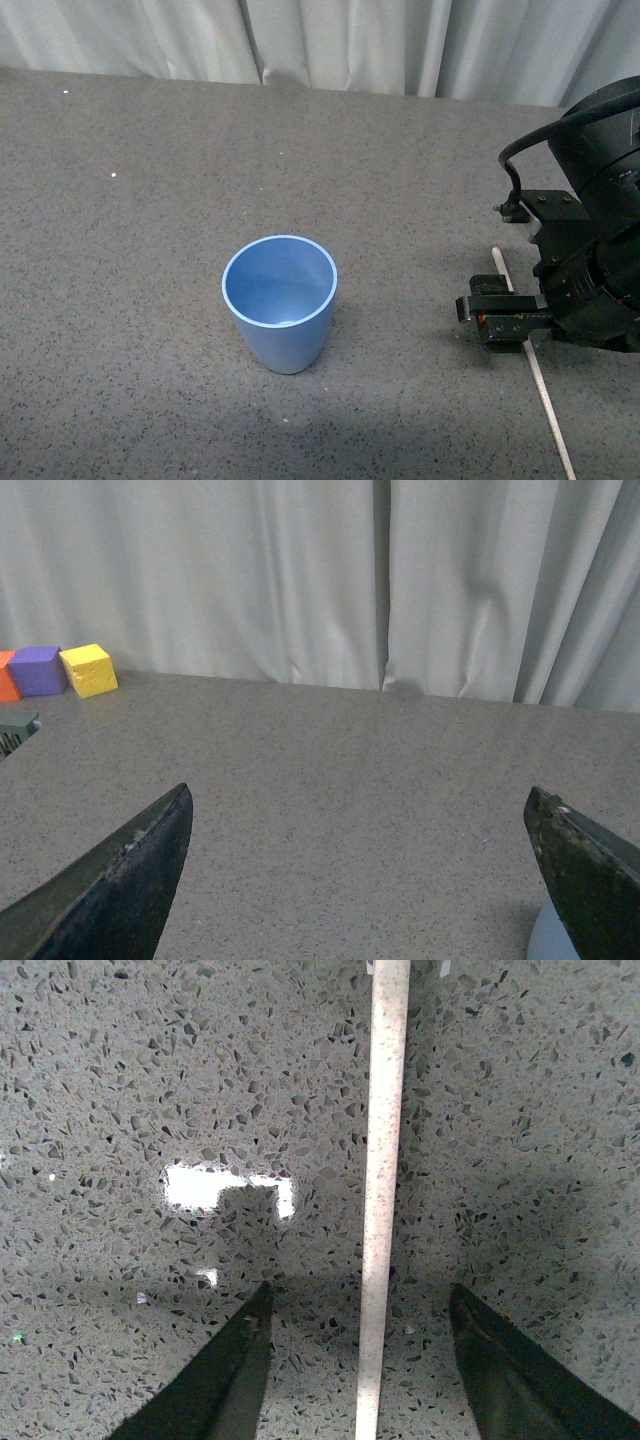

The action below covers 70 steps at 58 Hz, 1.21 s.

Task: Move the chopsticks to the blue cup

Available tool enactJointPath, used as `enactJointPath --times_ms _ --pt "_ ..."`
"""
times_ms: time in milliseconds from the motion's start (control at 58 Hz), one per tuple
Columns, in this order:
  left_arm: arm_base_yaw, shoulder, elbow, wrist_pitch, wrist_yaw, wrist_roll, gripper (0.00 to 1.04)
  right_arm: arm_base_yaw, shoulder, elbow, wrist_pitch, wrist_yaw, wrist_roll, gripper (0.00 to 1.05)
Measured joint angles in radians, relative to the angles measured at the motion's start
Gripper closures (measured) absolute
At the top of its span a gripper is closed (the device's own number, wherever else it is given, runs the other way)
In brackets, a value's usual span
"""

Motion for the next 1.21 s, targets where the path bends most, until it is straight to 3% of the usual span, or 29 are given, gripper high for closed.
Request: enactJointPath --times_ms 138,310,621,741,897,948,1207 --pt "0.0 0.0 0.0 0.0 0.0 0.0 0.07 -0.006 0.002 0.002 -0.004 0.0 0.008 0.83" --pt "0.0 0.0 0.0 0.0 0.0 0.0 0.07 -0.019 -0.008 -0.013 0.025 -0.008 0.01 1.04" --pt "0.0 0.0 0.0 0.0 0.0 0.0 0.07 -0.01 -0.169 -0.164 0.342 -0.045 -0.068 1.04" --pt "0.0 0.0 0.0 0.0 0.0 0.0 0.07 0.033 -0.284 -0.22 0.59 -0.092 -0.143 1.04" --pt "0.0 0.0 0.0 0.0 0.0 0.0 0.07 0.129 -0.338 -0.286 1.097 -0.308 -0.192 1.04" --pt "0.0 0.0 0.0 0.0 0.0 0.0 0.07 0.161 -0.33 -0.284 1.194 -0.37 -0.205 1.04" --pt "0.0 0.0 0.0 0.0 0.0 0.0 0.07 0.24 -0.244 -0.224 1.2 -0.477 -0.199 1.04"
